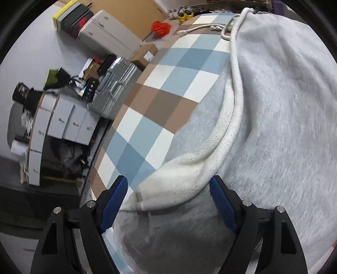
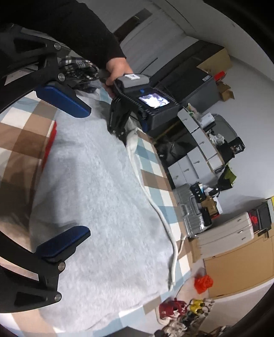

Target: Fold large clothes

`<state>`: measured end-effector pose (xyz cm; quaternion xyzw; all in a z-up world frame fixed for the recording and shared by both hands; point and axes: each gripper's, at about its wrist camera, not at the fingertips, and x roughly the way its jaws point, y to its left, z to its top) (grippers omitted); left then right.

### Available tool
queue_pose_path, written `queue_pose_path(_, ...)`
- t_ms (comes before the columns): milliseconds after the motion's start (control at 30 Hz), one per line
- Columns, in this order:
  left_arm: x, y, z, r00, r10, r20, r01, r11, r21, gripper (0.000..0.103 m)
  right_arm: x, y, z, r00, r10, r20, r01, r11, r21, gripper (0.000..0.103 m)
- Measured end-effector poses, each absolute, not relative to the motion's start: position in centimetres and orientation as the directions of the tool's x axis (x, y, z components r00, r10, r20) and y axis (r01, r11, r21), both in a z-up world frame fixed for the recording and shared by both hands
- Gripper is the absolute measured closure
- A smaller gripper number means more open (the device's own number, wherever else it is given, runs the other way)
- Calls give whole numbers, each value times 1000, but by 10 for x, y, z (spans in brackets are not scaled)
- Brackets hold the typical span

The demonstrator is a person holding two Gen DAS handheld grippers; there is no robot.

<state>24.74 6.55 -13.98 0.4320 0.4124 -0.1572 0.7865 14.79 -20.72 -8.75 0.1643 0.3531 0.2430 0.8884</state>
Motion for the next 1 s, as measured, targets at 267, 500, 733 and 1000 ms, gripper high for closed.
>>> queue_pose_path(267, 242, 48, -141, 630, 73, -773, 679, 433, 593, 52, 141, -201, -85, 643, 564, -518, -357, 819, 449, 0)
queue_pose_path(500, 241, 39, -156, 531, 116, -840, 754, 388, 530, 101, 143, -193, -91, 617, 588, -523, -388, 806, 448, 0)
queue_pose_path(733, 265, 67, -136, 570, 127, -812, 642, 548, 536, 101, 140, -192, -91, 617, 598, -511, -410, 799, 440, 0)
queue_pose_path(1000, 279, 64, -150, 619, 221, -753, 501, 628, 596, 97, 144, -194, -95, 631, 562, -535, -378, 825, 421, 0)
